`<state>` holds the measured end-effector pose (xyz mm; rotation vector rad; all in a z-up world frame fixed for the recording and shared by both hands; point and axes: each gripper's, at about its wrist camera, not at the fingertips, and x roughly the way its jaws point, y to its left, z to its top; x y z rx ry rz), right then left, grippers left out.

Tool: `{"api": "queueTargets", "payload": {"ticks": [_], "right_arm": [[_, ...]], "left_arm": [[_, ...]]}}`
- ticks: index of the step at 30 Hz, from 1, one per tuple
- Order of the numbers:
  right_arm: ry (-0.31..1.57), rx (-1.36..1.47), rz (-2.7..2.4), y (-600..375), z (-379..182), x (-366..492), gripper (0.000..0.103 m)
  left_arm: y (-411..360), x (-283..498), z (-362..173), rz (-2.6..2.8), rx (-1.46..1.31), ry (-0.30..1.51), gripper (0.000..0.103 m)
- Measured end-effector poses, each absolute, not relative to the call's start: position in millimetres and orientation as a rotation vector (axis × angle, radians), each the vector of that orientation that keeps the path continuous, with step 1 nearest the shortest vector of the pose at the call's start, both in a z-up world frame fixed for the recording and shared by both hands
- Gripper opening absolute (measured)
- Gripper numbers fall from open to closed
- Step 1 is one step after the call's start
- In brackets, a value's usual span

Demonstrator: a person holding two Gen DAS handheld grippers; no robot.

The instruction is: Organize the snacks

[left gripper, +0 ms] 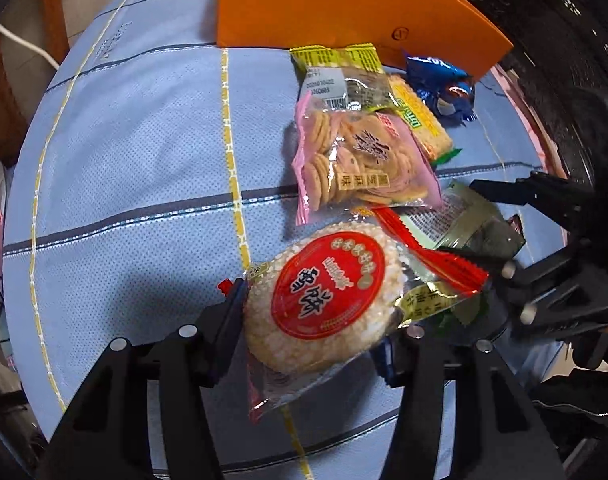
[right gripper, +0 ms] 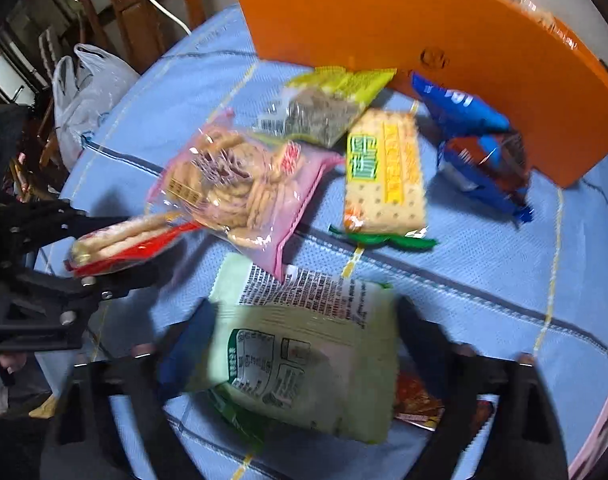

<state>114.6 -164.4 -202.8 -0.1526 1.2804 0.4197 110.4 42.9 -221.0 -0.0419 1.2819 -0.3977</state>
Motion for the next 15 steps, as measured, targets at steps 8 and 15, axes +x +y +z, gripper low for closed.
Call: {"api": "queueTargets", "payload": {"ticks": [8,15], "right_arm": [[1.330,0.042,0.404,-203.4,-191.2,111.9,0.098],[1.398,0.031,0.460,-191.1,-197.5,85.7,0.098]], "left_arm": [[55.8,104.9,-212.6,-0.390,-0.054,1.284,0.035],[26.5,109.4,-206.2,-0.364,0.099,1.248,0.060]]}}
